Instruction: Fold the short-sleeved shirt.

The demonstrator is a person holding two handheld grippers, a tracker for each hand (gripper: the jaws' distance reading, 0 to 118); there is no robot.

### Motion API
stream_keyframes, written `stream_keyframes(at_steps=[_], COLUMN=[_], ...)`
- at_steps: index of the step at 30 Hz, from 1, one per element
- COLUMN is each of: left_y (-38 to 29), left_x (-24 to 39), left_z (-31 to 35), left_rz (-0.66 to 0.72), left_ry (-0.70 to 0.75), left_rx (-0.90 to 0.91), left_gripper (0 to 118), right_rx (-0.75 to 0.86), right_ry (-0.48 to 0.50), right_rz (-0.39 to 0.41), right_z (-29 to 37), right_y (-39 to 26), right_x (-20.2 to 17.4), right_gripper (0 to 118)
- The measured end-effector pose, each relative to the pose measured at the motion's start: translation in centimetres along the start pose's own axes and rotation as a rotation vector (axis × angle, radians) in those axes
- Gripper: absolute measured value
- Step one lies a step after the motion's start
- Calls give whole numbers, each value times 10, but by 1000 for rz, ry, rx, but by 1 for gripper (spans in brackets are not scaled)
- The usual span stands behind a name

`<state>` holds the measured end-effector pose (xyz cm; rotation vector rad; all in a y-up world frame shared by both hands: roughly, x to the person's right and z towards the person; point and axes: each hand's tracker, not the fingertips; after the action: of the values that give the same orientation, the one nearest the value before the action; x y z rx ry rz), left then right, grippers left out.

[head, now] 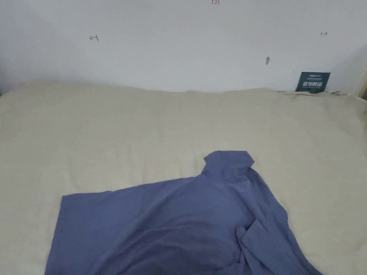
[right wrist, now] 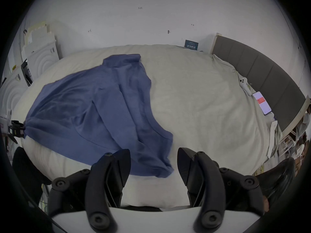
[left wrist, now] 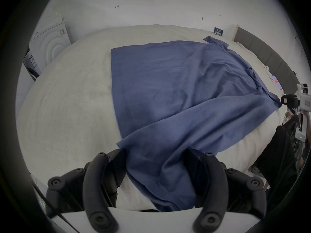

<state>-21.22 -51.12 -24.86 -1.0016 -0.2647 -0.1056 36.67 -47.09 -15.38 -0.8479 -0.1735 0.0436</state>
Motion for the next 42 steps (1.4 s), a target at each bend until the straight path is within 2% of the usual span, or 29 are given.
stream_keyframes(at_steps=[2,4,5,6,7,10,15,18,19,20,25,28,34,36,39,42], left_y=[1,3,3,2,2,4,2,1,1,1,-1,3,41,64,104,138], left_x=[1,2,2,6,9,18,9,8,8,8,9,8,-5,-15,-31,-46], left_z=[2,5,7,11,11,0,0,0,0,1,8,22,49,49,34,1], left_rz=[-6,-9,-8,-19,-34,-79,2,22,28,26,20,34,75,98,98,111], left_ry=[8,18,20,30,18,39,19,15,13,13,21,10,-42,-52,-26,-14], left_rx=[-8,-10,-10,20,15,-12,-8,-2,0,1,22,23,115,130,121,78], left_gripper=[66,55,44,26,17,16,16,16,16,16,16,16,16,16,16,16], right_rx=[7,5,6,3,7,-13,-91,-104,-90,-87,-81,-29,65,81,80,59], right_ry=[-12,-7,4,16,20,58,102,129,133,131,143,181,250,250,222,228], right_rz=[8,-3,-15,-22,-28,-43,-33,-74,-90,-97,-130,-190,-276,-272,-214,-228], right_z=[2,3,2,3,2,-9,-49,-58,-56,-54,-47,-29,-9,-14,-34,-70], right_y=[-2,-2,-2,-3,-4,-2,-1,-2,-2,-1,-2,7,63,88,135,174], right_x=[2,5,6,6,7,7,8,8,8,8,9,13,19,17,4,-6], right_gripper=[63,63,63,63,63,63,59,31,16,10,10,10,10,10,10,10])
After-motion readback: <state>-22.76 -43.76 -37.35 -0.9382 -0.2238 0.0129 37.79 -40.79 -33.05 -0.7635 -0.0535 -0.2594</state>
